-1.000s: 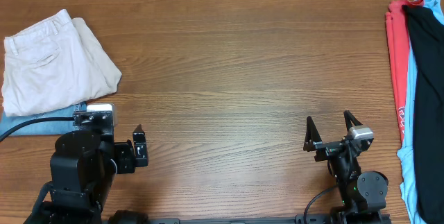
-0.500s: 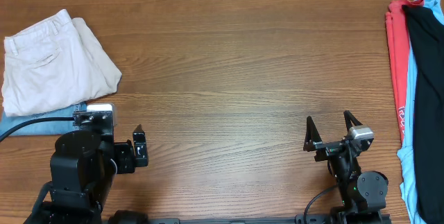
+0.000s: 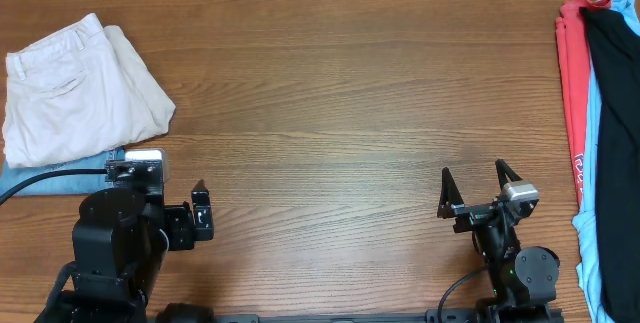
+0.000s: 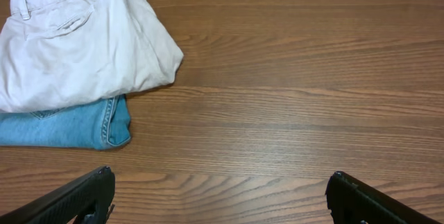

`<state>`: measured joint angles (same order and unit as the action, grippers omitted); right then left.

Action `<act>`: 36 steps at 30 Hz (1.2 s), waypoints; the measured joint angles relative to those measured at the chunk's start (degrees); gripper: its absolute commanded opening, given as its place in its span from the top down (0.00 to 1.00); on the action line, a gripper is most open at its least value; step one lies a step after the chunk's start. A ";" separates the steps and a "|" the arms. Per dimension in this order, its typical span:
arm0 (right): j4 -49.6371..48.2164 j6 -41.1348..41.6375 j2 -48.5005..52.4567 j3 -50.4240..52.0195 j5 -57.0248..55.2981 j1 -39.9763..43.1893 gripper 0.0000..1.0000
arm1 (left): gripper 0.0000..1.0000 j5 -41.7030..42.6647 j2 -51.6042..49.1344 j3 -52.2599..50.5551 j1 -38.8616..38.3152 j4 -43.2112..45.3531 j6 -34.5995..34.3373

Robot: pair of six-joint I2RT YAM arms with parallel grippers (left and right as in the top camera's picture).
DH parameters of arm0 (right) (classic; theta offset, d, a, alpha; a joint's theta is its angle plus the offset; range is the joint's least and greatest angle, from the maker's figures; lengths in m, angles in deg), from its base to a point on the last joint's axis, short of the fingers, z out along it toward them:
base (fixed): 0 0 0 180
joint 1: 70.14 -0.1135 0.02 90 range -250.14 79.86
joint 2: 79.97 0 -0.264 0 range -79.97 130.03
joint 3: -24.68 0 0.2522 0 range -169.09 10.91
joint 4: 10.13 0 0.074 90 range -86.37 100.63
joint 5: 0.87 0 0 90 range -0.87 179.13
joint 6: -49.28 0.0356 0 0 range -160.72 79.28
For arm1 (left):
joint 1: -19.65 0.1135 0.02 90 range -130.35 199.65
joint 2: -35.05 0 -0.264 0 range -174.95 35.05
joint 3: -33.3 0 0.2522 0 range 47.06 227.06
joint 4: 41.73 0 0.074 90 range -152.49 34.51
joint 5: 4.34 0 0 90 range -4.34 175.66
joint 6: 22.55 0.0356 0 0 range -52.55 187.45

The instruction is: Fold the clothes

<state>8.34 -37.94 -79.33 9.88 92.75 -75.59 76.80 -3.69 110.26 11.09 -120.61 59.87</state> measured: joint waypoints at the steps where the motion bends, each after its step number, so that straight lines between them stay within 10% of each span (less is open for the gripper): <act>1: -0.02 0.02 0.00 0.00 -0.02 0.00 0.00 | 0.00 0.00 0.00 -0.02 0.00 0.00 0.00; 18: 0.00 0.00 0.00 0.00 0.00 -0.02 0.00 | 0.00 -1.01 14.12 -10.60 0.00 1.55 0.66; 36: 0.00 0.00 -0.02 0.00 0.00 -0.22 0.00 | 0.00 3.37 37.59 -54.55 0.07 43.95 0.72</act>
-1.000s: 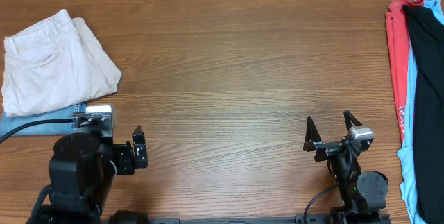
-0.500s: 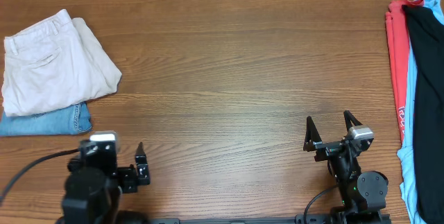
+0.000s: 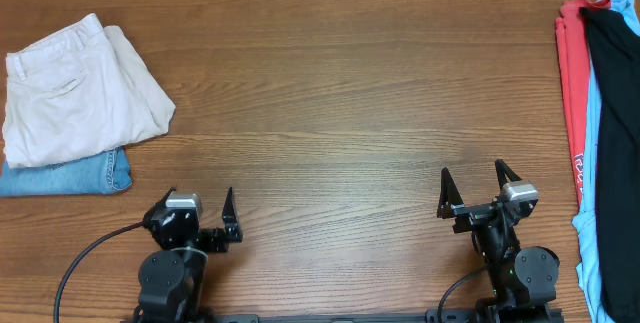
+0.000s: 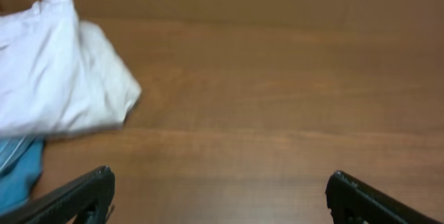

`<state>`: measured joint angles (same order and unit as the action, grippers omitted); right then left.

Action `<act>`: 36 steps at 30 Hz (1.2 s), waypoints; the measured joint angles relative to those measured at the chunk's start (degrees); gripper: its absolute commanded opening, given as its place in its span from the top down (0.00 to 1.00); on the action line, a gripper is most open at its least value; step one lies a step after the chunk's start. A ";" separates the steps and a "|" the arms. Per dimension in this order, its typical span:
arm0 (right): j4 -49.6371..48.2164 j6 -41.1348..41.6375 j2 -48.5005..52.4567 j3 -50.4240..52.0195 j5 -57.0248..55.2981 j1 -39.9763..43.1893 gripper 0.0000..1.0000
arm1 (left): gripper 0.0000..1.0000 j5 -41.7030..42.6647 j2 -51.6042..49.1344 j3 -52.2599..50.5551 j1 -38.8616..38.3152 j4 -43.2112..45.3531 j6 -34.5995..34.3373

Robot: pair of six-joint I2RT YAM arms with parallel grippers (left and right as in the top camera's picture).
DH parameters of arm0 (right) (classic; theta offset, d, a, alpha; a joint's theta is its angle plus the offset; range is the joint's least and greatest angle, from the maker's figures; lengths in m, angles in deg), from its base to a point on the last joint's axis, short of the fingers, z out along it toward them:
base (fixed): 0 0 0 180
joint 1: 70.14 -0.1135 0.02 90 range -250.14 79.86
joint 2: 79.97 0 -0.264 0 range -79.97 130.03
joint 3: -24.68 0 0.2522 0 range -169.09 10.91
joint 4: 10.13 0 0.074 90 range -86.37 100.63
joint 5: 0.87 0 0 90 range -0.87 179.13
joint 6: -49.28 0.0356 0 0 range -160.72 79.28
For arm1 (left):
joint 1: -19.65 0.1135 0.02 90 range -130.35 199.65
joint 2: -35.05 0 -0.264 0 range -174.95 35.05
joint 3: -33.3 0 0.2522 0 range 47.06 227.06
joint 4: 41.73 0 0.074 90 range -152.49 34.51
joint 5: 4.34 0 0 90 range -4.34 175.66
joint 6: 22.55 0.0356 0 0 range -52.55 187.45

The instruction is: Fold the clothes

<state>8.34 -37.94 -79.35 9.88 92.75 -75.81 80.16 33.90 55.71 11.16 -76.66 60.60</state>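
Observation:
Folded white trousers (image 3: pixel 80 88) lie at the table's far left on top of folded blue jeans (image 3: pixel 70 175); the left wrist view shows the trousers (image 4: pixel 55 78) and a blue corner of the jeans (image 4: pixel 17 175). Unfolded clothes lie at the right edge: a red garment (image 3: pixel 572 83), a light blue one (image 3: pixel 590 223) and a black one (image 3: pixel 618 143). My left gripper (image 3: pixel 200 203) stands open near the front edge, right of the folded stack, nothing between its fingers (image 4: pixel 83 193). My right gripper (image 3: pixel 472 181) stands open at the front right, empty.
The wooden table (image 3: pixel 330 103) stretches between the folded stack at the left and the pile at the right. A brown wall or board rises behind the table's far edge.
My left arm has drawn back and lowered to the front edge, a little to the right, its camera now tilted up. The jeans show fully in the overhead view. The right arm has not moved.

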 measured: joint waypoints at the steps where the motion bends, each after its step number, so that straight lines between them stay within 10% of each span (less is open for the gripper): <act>1: -0.04 0.00 0.02 0.00 -0.02 0.00 0.00 | 0.00 0.20 0.09 -1.68 0.22 4.15 0.24; 6: -0.04 -0.02 0.00 0.00 -0.02 0.00 0.00 | 0.00 0.57 0.28 -7.41 1.25 17.53 2.67; 36: -0.02 0.00 0.00 0.00 0.00 0.00 0.00 | 0.00 4.04 0.28 -7.98 1.46 16.70 5.55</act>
<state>8.32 -37.94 -79.35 9.88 92.75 -75.81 84.20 34.19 47.73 12.62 -59.96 66.15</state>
